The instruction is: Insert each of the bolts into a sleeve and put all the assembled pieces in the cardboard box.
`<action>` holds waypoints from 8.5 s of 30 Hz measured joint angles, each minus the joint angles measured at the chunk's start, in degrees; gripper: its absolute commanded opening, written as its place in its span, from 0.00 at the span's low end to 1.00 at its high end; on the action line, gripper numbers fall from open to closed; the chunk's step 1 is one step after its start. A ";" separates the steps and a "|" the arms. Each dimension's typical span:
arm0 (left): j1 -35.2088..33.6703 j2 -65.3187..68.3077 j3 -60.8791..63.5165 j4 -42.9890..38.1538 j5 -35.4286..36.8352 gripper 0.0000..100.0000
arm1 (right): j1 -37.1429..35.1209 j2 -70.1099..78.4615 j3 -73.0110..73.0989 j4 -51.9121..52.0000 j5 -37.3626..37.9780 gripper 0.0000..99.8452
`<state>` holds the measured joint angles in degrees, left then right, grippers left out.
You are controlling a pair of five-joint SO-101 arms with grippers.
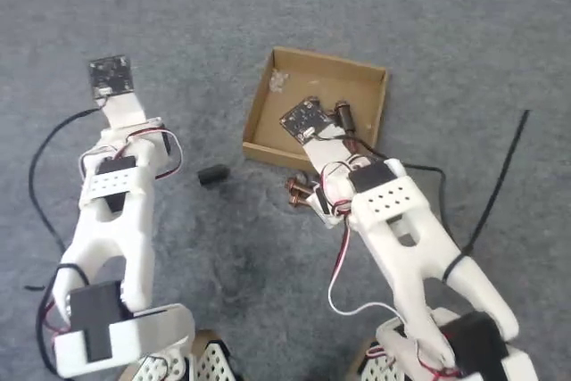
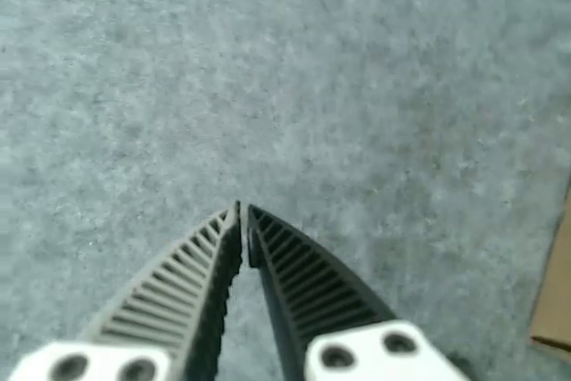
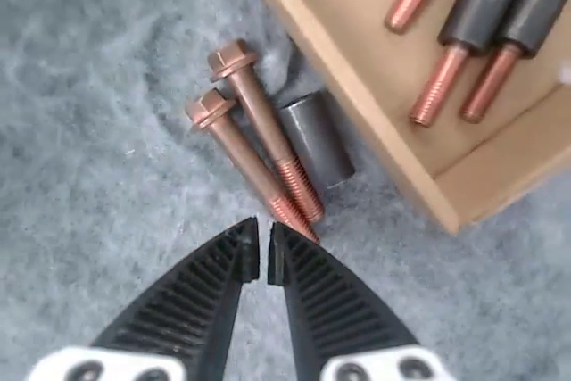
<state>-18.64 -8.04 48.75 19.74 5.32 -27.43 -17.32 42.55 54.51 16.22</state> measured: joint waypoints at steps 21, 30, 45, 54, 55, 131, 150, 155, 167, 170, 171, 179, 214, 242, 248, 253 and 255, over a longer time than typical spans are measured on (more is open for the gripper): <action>-0.62 0.44 -1.14 1.23 -0.35 0.02 | 0.00 1.14 4.04 -10.55 6.51 0.01; -0.79 0.44 -1.14 1.23 -0.26 0.02 | 0.00 1.14 4.48 -12.84 6.59 0.01; -0.79 0.44 -1.14 1.23 -0.26 0.02 | 0.00 1.14 5.01 -10.55 6.59 0.01; -0.79 0.44 -1.14 1.23 -0.26 0.02 | -2.55 1.14 5.01 -8.97 6.59 0.02; -0.79 0.44 -1.14 1.23 -0.26 0.02 | -2.99 1.14 5.01 -8.70 6.59 0.03; 2.29 0.44 -1.14 1.23 -0.62 0.02 | 0.62 21.19 -6.95 -14.33 19.52 0.14; 10.20 -2.99 4.04 1.23 -0.62 0.01 | -0.09 21.63 -8.09 -14.42 19.52 0.01; 20.40 -16.70 15.12 3.34 -0.62 0.01 | -0.09 21.71 -8.09 -13.80 19.52 0.01; 33.93 -32.44 19.25 16.53 -0.62 0.01 | 3.25 15.56 -3.43 -12.75 11.87 0.01; 38.15 -25.93 17.76 16.09 -0.88 0.01 | 4.92 12.13 -2.02 -12.75 9.41 0.01; 38.95 -23.21 16.53 16.00 -0.88 0.01 | 5.19 11.34 -1.93 -12.75 8.88 0.01; 44.92 -13.89 8.62 20.48 -0.62 0.01 | 7.65 10.02 -1.93 -13.19 5.36 0.01; 47.65 11.78 -12.57 32.62 7.47 0.01 | 18.73 10.02 -1.58 -15.38 -5.10 0.01; 47.82 13.98 -12.84 32.00 16.62 0.01 | 20.31 10.02 -1.58 -15.74 -6.68 0.01; 43.43 17.93 -16.79 31.65 21.54 0.01 | 20.31 10.02 -1.58 -15.74 -6.68 0.01; 42.11 18.20 -17.58 31.65 21.63 0.01 | 20.31 10.02 -1.58 -15.74 -6.68 0.01; 42.11 18.20 -17.76 31.30 21.63 0.01 | 20.31 10.02 -1.58 -15.74 -6.68 0.01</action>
<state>23.47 10.15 30.99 51.03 26.95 -7.12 -7.30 40.97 38.77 9.54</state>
